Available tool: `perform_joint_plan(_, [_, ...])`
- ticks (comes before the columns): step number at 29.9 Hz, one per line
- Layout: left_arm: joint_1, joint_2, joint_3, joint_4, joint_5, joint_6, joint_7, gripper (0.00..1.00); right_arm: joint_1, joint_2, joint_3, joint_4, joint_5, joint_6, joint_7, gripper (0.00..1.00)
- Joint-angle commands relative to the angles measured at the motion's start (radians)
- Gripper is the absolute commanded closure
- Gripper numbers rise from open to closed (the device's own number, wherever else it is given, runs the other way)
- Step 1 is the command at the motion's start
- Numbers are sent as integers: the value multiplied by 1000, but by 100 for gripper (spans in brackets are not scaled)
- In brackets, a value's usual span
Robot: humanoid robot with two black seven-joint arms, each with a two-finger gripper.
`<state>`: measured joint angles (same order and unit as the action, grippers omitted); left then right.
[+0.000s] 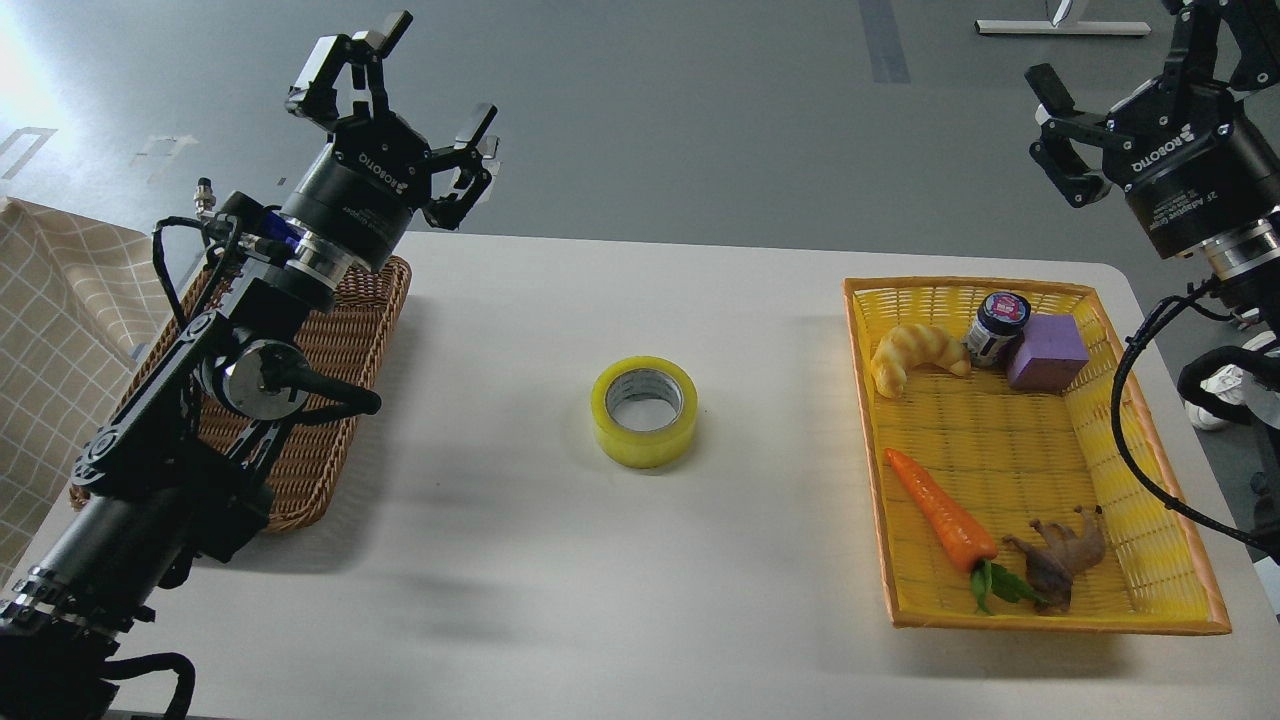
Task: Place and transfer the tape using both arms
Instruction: 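Swing the left gripper down toward the tape roll on the table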
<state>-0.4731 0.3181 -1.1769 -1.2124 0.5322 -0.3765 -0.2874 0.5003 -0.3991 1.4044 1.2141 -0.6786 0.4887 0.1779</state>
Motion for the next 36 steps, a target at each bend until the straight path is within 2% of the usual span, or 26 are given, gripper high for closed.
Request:
perform_joint_plan(1, [-12,15,0,4,35,34,-6,2,-2,3,10,-1,30,0,0,0])
perform_joint_plan(5, [-12,12,13,-3,110,105,-22,2,-2,8,13,-1,67,0,-2,0])
perform_joint_plan(7, [-12,6,16,-3,223,162,-64,2,-5,8,14,1,70,0,-2,0])
perform_joint_plan(8, [-12,4,16,-4,254,174,-70,2,-6,8,14,1,70,0,-2,0])
perform_joint_plan(17, [-13,4,52,-59,630,329,-72,2,-12,8,16,-2,70,0,-2,0])
perform_joint_plan(20, [-15,19,108,-107,729,358,-65,2,-14,5,18,-4,70,0,-2,0])
perform_joint_plan(25, [-13,19,167,-111,931,432,-62,2,-22,3,28,-4,70,0,0,0])
perform_joint_plan(29, [-7,18,197,-110,1182,492,-21,2,-34,3,33,-4,70,0,0,0])
perform_joint_plan(30, [-4,16,200,-110,1262,501,5,2,-35,3,33,-5,70,0,0,0])
perform_joint_plan(33, [-1,16,201,-101,1449,502,59,2,-35,5,33,-7,70,0,0,0])
perform_joint_plan(36, [1,15,215,-96,1552,502,82,2,-35,8,33,-7,70,0,0,0])
